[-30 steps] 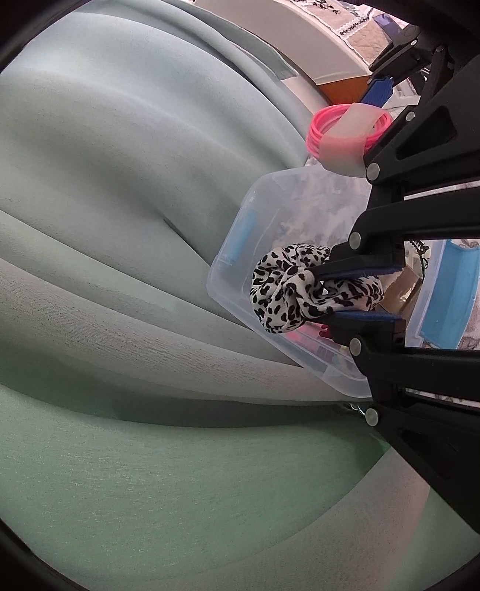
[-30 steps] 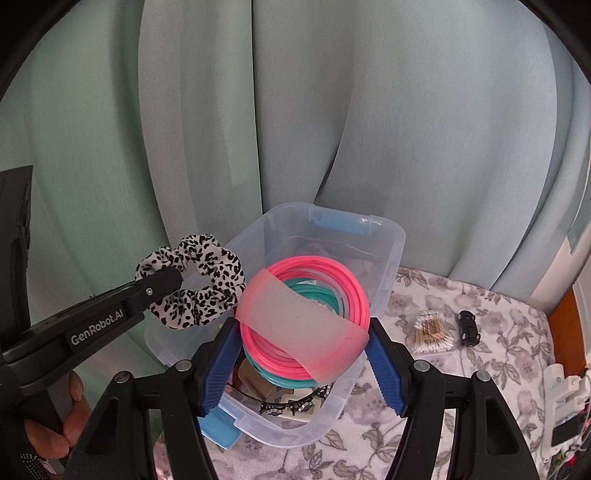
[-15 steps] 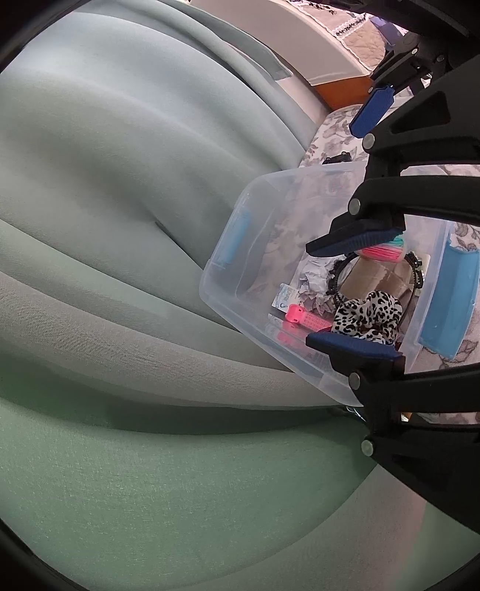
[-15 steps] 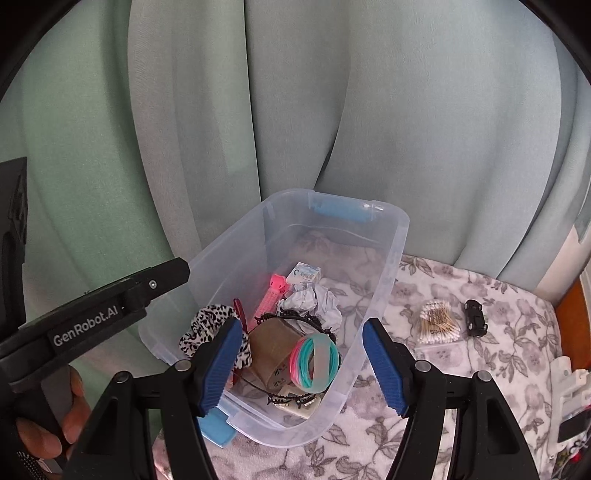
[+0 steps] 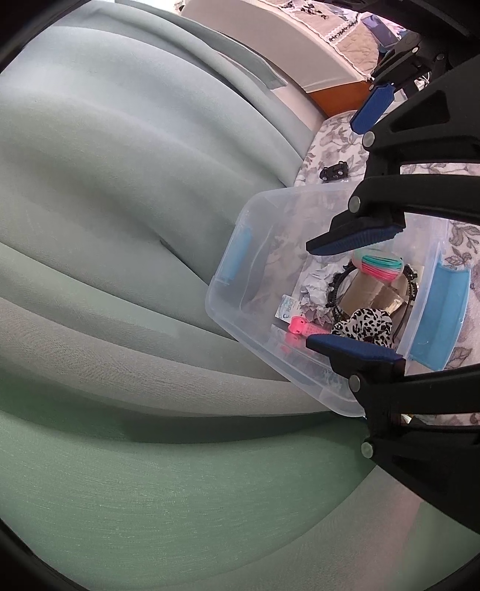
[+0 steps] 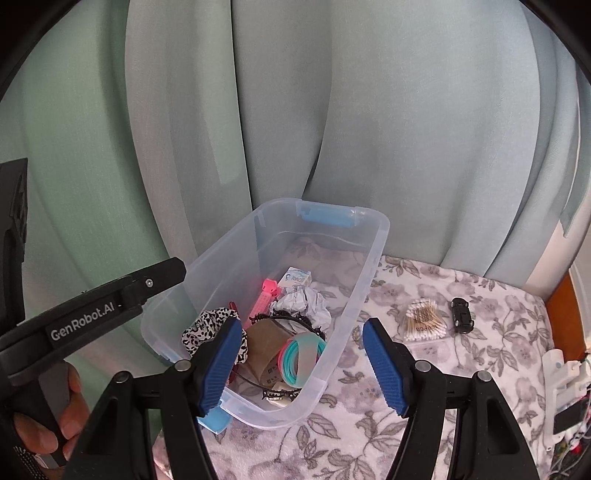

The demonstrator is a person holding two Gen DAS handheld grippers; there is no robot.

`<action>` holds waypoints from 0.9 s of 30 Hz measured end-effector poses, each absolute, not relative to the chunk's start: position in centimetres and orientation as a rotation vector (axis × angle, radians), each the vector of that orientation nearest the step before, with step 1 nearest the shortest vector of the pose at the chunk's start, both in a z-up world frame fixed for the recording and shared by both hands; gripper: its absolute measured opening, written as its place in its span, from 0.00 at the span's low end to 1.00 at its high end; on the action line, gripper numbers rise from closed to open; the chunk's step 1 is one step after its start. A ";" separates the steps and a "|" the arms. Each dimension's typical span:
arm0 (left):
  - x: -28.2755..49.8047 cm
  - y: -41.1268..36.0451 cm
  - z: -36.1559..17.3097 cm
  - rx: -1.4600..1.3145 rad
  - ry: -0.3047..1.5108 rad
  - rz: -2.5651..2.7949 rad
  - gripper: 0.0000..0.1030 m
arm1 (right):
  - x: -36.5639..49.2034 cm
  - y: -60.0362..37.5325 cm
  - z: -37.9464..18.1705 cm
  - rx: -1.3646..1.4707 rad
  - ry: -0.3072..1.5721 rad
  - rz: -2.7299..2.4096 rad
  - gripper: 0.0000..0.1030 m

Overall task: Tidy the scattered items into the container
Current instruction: 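Withdraw both tools toward the cotton swab pack and black toy car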

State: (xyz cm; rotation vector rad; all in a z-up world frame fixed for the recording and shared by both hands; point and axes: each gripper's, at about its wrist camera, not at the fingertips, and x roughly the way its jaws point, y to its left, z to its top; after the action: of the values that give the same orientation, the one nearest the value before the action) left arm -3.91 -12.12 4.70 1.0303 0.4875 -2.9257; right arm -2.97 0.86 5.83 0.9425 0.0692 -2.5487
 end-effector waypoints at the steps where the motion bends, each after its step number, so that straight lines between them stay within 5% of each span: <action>1: -3.7 -11.9 4.9 1.026 0.483 -2.930 0.44 | -2.8 1.1 6.0 0.937 0.064 -2.554 0.69; 27: 1.1 0.0 12.4 0.934 0.165 -3.124 0.50 | 2.7 13.2 11.2 0.733 -0.189 -2.731 0.69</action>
State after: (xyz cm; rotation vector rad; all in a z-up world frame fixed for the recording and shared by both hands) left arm 1.06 0.00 12.41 0.9338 0.1653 -3.1240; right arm 2.75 13.19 11.23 0.7331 -0.1893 -2.7314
